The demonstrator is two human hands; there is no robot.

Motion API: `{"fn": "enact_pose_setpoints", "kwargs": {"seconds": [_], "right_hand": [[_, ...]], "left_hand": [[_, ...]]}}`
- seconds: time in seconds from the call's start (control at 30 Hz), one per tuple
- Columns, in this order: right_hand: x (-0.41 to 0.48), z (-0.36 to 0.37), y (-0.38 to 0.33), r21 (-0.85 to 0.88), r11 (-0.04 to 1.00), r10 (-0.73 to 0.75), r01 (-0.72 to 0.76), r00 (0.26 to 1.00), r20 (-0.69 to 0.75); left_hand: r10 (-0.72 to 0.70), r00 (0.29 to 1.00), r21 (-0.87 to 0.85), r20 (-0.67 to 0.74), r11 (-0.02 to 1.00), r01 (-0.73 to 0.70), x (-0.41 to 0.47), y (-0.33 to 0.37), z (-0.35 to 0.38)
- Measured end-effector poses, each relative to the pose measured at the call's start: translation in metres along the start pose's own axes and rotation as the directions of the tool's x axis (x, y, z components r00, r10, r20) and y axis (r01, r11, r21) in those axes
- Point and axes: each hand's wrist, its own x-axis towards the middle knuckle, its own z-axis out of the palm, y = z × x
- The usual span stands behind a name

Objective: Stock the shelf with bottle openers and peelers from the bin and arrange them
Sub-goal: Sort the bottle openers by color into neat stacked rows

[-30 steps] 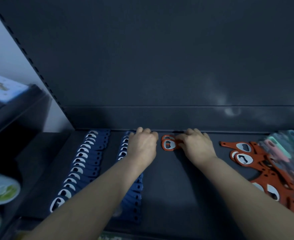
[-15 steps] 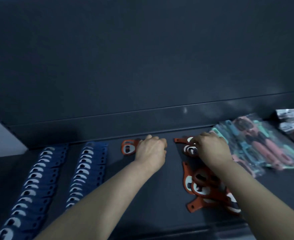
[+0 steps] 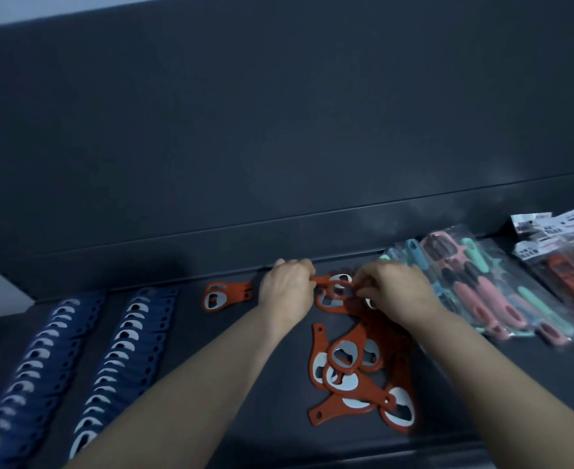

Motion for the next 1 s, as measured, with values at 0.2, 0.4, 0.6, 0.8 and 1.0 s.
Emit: {"fn": "enact_pose_setpoints", "kwargs": {"seconds": [0.2,0.4,0.6,0.8,1.0], "right_hand": [[-0.005,-0.012,0.026,0.186,0.978,0.137,-0.099,0.970,-0.201],[-0.005,-0.018,0.044,0.164,0.982,0.119,-0.092,0.979,-0.164],[0.001,-0.015,0.041,0.170,0.985,0.054,-0.028,0.986,-0.155],[0.012,0.000,-0.006,0.196,0.975,-0.086,0.104,0.991,-0.098],[0.012,0.024,-0.079,0.214,0.955,-0.205,0.206,0.978,-0.026]], "left_hand": [[-0.018,0.995,-0.029,0.099,0.999,0.021,0.024,0.031,0.015],[-0.065,0.975,0.091,0.213,0.995,0.047,0.048,0.052,0.026],[-0.085,0.995,-0.078,0.051,0.993,0.089,0.052,0.049,0.012],[-0.269,0.953,-0.253,-0.137,0.940,0.229,0.012,0.000,-0.019],[-0.425,0.898,-0.357,-0.117,0.861,0.362,-0.059,-0.081,-0.034]]}}
